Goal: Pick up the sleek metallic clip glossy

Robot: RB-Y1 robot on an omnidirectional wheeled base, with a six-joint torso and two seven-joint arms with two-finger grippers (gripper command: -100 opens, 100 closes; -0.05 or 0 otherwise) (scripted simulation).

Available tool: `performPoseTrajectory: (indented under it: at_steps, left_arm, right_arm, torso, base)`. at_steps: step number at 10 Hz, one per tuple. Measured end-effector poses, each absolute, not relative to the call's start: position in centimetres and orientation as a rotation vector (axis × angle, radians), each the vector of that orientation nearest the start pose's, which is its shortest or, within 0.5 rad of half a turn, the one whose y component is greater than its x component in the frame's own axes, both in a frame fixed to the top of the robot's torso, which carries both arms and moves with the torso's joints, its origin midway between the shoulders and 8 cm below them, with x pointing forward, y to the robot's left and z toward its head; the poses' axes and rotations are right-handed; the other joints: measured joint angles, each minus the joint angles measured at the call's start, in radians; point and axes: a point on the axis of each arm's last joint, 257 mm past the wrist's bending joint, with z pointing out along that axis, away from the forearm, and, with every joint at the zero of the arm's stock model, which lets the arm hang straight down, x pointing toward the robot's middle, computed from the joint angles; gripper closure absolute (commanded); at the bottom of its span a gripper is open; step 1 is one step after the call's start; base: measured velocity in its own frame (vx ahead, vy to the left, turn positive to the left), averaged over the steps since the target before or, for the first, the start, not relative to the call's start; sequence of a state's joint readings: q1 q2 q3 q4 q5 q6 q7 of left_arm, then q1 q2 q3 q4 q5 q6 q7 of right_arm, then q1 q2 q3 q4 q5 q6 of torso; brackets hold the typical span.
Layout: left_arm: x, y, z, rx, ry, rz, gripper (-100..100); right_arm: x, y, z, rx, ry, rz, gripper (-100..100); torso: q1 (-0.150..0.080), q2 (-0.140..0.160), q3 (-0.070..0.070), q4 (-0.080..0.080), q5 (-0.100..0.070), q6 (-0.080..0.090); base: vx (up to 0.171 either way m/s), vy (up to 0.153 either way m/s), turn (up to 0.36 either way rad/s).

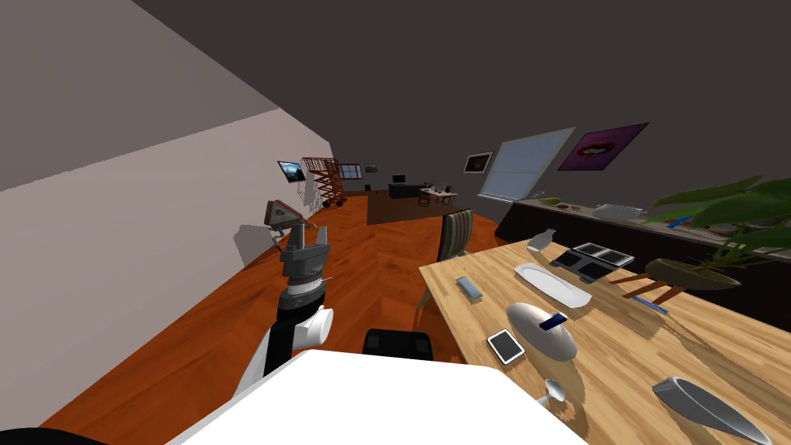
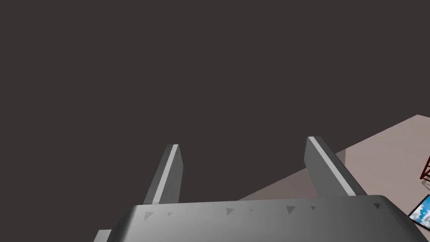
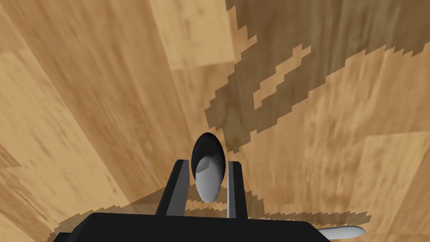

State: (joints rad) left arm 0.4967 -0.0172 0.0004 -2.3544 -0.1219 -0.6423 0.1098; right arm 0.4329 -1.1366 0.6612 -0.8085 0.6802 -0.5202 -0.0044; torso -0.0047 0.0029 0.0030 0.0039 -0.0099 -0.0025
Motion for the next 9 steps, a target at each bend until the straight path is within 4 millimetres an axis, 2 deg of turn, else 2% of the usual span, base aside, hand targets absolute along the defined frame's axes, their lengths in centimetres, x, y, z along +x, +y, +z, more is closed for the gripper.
performPoseTrajectory:
  at_steps: [1, 2, 5, 9]
  left_arm:
    - [30.3, 25.4, 8.0, -0.448, 0.504, -1.377, 0]
    - [30.3, 25.4, 8.0, -0.448, 0.504, -1.377, 0]
    - [30.3, 25.4, 8.0, -0.448, 0.504, -1.377, 0]
    - [30.3, 25.4, 8.0, -0.448, 0.504, -1.377, 0]
  right_arm:
    - [-0.9, -61.6, -50.4, -0.177, 3.007, -0.030, 100]
    - [-1.2, -62.0, -50.4, -0.172, 3.014, -0.041, 100]
    - [-1.0, -62.7, -50.2, -0.097, 2.986, -0.025, 100]
    - [-1.6, -63.8, -49.3, -0.026, 2.964, -0.022, 100]
  torso:
    - [-0.001, -0.001, -0.001, -0.001, 0.000, 0.002]
    - [-0.003, -0.003, -0.002, -0.001, -0.001, 0.001]
    - [0.000, -0.001, 0.000, 0.000, -0.001, -0.001]
    - [0.000, -0.001, 0.000, 0.000, 0.000, 0.000]
  base:
    - [-0.004, 0.009, -0.045]
    - [-0.055, 0.039, 0.221]
    - [-0.061, 0.063, 0.168]
    - [-0.042, 0.045, 0.081]
